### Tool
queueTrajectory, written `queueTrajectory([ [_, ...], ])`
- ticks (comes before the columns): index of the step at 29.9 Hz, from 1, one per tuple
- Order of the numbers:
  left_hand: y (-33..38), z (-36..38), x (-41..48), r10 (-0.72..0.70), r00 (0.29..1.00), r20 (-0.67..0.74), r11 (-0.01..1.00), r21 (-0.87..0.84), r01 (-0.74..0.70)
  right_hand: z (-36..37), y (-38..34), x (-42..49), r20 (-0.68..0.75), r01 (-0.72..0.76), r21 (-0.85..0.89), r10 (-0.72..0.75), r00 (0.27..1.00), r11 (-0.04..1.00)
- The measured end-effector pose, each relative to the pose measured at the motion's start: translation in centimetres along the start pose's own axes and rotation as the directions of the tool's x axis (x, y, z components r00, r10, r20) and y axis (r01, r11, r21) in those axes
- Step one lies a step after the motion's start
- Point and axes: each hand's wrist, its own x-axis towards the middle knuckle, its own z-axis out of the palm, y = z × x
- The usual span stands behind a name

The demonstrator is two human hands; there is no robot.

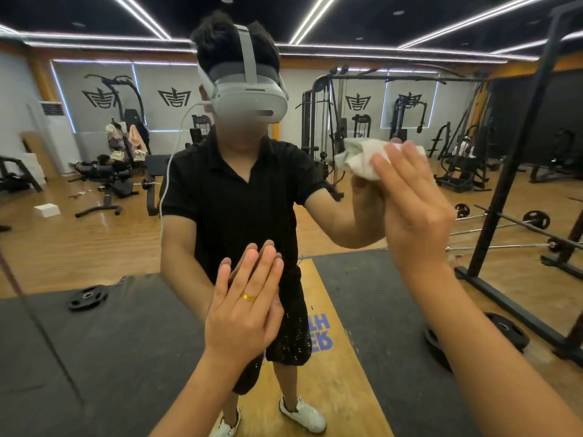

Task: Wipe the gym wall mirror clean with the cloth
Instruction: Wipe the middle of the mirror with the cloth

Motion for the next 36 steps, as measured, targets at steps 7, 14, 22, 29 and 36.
queueTrajectory([
  [7,0.1,0.0,0.1,0.003,1.000,0.001,1.000,-0.008,-0.003,1.5,-5.7,-5.5,0.081,0.015,0.086,-0.022,0.996,0.996],
  [14,0.1,-0.1,0.2,0.012,1.000,-0.002,1.000,0.012,-0.012,-0.6,2.7,0.3,-0.092,-0.096,-0.044,0.091,0.992,0.994],
  [22,0.2,-0.1,0.3,0.004,1.000,-0.005,1.000,0.003,-0.004,-0.3,-4.0,-7.7,0.117,0.052,0.035,-0.056,0.991,0.998],
  [29,0.2,-0.2,0.2,0.004,1.000,0.001,1.000,0.005,-0.004,-2.1,5.7,-1.7,-0.016,-0.023,-0.085,0.022,1.000,0.996],
  [36,0.4,-0.5,0.4,-0.012,1.000,0.008,1.000,-0.016,0.012,-1.4,1.7,-4.8,-0.029,-0.161,-0.082,0.159,0.987,0.983],
])
